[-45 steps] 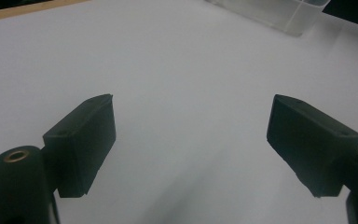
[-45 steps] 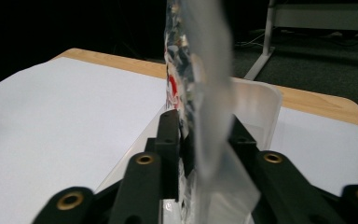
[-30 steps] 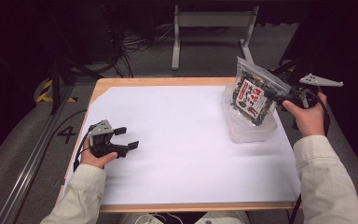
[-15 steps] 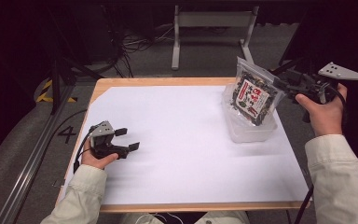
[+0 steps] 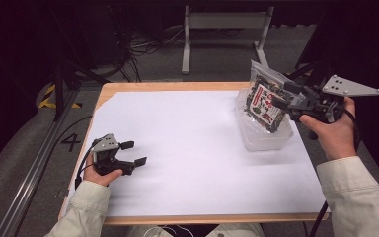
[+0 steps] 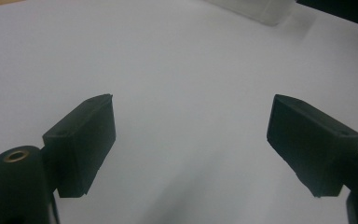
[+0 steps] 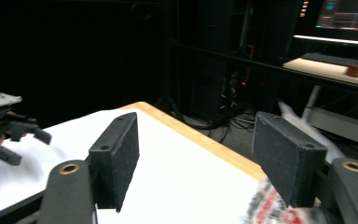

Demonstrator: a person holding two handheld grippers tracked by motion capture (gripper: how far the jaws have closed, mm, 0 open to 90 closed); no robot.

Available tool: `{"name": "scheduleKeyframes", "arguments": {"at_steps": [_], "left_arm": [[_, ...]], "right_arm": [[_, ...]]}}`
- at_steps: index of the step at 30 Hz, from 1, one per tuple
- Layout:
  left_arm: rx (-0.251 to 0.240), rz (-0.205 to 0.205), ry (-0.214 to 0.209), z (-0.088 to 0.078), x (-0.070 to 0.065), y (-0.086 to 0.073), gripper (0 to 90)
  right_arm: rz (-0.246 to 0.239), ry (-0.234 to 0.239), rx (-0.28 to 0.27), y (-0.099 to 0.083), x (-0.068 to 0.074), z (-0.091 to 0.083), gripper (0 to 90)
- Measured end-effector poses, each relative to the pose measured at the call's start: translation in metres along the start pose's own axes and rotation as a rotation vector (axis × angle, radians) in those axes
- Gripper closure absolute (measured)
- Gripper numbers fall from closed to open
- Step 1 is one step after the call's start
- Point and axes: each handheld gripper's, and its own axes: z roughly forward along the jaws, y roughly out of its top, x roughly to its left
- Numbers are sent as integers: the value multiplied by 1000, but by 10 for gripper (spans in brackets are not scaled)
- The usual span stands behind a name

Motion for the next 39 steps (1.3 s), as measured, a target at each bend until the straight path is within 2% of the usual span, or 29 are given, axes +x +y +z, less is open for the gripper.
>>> {"name": "scheduleKeyframes", "arguments": {"at_steps": [5, 6, 10, 16, 18, 20, 22, 25, 31, 39], "left_arm": [[0, 16, -15, -2, -4, 1, 155], [-4, 5, -18, -2, -6, 1, 153], [-8, 11, -35, -2, -7, 1, 145], [-15, 18, -35, -3, -8, -1, 139], [-60, 3, -24, -4, -9, -4, 140], [-67, -6, -17, -4, -9, -7, 145], [-66, -11, -16, -5, -8, -8, 144], [-65, -12, -18, -6, -8, -8, 139], [-61, 11, -20, -4, -10, -9, 137], [-65, 14, -17, -5, -12, -9, 135]], "right_arm": [[-19, 48, 20, -9, 19, 7, 293], [-18, 53, 21, -11, 21, 7, 293], [-18, 77, 25, -22, 31, 12, 293], [-16, 116, 29, -39, 45, 19, 291], [-15, 126, 30, -49, 50, 22, 290], [-19, 131, 39, -58, 54, 24, 287], [-16, 133, 43, -62, 55, 25, 285], [-7, 142, 59, -82, 60, 31, 282], [22, 145, 82, -114, 63, 38, 279], [57, 136, 101, -146, 64, 42, 278]]}}
